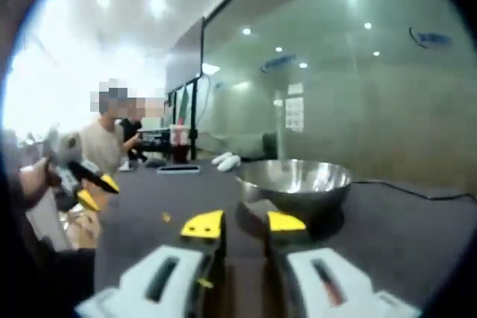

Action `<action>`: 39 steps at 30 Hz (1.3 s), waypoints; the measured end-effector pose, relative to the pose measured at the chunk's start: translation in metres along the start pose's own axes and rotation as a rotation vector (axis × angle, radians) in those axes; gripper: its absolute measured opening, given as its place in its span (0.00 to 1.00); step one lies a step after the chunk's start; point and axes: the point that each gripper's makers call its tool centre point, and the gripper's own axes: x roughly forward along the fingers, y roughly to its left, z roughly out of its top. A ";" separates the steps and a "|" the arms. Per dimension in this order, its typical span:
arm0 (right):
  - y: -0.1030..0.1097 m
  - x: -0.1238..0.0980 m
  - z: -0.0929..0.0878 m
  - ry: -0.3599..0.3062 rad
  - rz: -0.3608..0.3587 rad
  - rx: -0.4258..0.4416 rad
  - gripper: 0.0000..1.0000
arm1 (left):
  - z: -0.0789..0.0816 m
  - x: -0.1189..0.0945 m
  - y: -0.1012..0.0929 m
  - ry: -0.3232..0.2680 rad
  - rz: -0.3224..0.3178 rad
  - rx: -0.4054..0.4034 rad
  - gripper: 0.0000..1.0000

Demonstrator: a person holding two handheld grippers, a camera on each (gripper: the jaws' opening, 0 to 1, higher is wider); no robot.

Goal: Pick up the QQ candy scattered on the table and place it into the stainless steel bowl on the table

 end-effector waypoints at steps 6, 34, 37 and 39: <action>0.012 0.002 -0.006 0.025 0.058 -0.032 0.19 | 0.002 0.001 -0.004 -0.002 -0.007 0.005 0.42; 0.144 0.106 -0.062 0.271 0.462 -0.101 0.20 | -0.006 -0.010 0.003 0.003 0.029 -0.017 0.42; 0.147 0.115 -0.066 0.294 0.457 -0.109 0.20 | -0.008 -0.010 0.004 0.003 0.030 -0.024 0.42; 0.151 0.116 -0.066 0.296 0.460 -0.114 0.20 | -0.008 -0.009 0.004 0.005 0.029 -0.022 0.42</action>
